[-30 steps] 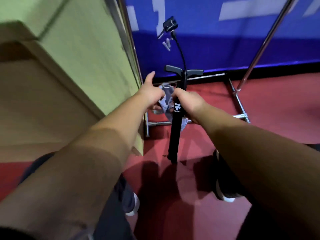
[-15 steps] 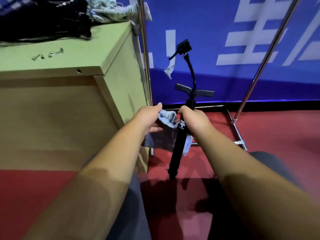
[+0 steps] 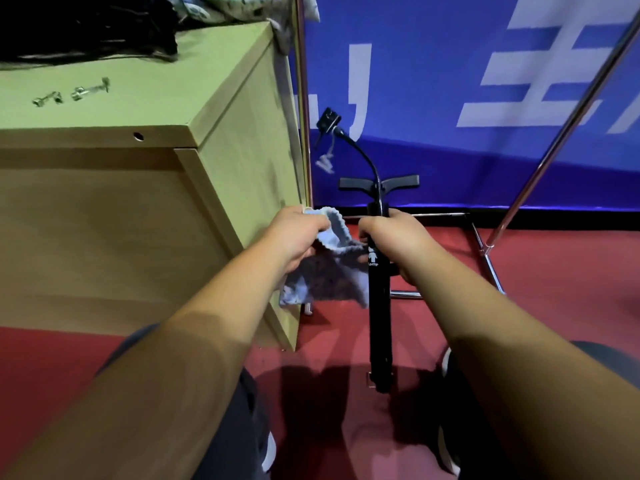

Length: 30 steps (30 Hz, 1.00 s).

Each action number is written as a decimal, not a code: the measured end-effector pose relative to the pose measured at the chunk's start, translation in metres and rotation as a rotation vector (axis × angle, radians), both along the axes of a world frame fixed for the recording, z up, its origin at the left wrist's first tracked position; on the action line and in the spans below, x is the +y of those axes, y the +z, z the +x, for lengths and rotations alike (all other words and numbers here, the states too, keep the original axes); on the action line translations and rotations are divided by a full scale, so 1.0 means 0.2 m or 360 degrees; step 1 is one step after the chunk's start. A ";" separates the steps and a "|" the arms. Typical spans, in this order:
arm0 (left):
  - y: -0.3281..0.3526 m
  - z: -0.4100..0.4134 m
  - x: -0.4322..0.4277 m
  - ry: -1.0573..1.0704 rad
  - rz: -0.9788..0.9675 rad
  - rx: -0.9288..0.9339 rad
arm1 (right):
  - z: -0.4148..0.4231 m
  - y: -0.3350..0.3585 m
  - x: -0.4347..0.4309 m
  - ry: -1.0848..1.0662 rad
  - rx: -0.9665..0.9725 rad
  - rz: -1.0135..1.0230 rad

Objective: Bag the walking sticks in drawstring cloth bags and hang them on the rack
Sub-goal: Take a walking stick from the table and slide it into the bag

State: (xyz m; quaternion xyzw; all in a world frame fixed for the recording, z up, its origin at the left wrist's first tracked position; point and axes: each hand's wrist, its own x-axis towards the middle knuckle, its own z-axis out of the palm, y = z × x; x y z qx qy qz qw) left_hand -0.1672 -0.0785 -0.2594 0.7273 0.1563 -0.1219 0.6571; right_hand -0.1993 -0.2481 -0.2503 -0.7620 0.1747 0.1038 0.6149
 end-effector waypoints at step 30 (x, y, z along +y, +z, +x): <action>-0.01 0.09 -0.01 -0.0224 0.0001 0.0182 | -0.01 0.01 -0.10 0.0110 -0.0018 0.0339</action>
